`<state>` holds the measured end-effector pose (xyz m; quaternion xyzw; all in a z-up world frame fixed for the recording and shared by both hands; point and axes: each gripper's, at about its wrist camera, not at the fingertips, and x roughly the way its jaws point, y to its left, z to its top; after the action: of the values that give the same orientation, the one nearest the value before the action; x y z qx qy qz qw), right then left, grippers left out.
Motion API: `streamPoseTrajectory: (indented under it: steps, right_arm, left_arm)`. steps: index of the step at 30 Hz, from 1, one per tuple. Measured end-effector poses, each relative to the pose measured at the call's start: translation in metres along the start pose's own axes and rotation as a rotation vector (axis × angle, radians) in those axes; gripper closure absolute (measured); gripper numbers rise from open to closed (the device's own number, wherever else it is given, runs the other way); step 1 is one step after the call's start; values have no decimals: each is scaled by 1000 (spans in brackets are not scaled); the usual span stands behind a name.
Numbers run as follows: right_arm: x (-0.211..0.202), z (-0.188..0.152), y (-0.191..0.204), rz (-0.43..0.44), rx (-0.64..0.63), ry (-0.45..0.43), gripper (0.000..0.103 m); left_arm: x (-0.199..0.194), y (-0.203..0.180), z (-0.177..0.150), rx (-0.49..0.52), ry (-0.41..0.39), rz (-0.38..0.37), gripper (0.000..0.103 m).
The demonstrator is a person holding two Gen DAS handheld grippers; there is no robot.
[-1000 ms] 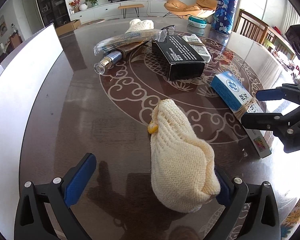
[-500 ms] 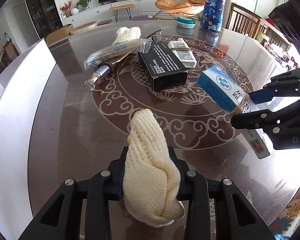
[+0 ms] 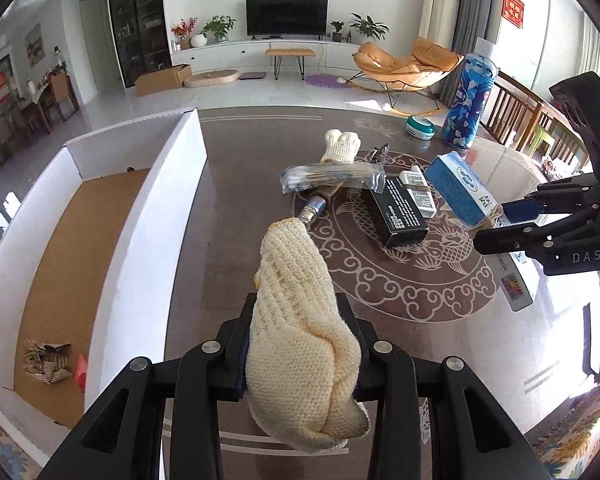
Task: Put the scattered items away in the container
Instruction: 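Carry the cloth and cream box over the white box with both tools, then open both grippers to drop the cloth and cream box into the box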
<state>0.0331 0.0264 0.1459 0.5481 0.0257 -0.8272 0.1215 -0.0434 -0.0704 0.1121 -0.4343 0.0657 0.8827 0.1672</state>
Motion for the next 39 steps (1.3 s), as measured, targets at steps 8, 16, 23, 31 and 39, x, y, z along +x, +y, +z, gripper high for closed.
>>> streamPoseTrajectory:
  steps: [8,16,23,31,39]
  right_arm:
    - [-29,93,117,121,-111,-143,58]
    - [-6,169,247,312,-151,-209,58]
    - [94,190,307,266,-177,-90,58]
    - [152,183,309,235,-113,-49,2]
    - [104,134,241,278,33,-248,0]
  left_arm:
    - [-44,147,2,-207,-42,141,68]
    - [-26,232,-21,-368,-10,173,68]
    - [13,258,-39,-389,72,195,68]
    - [41,263,-46,-363,175,211,49]
    - [5,222,-49,-294,31,312,37]
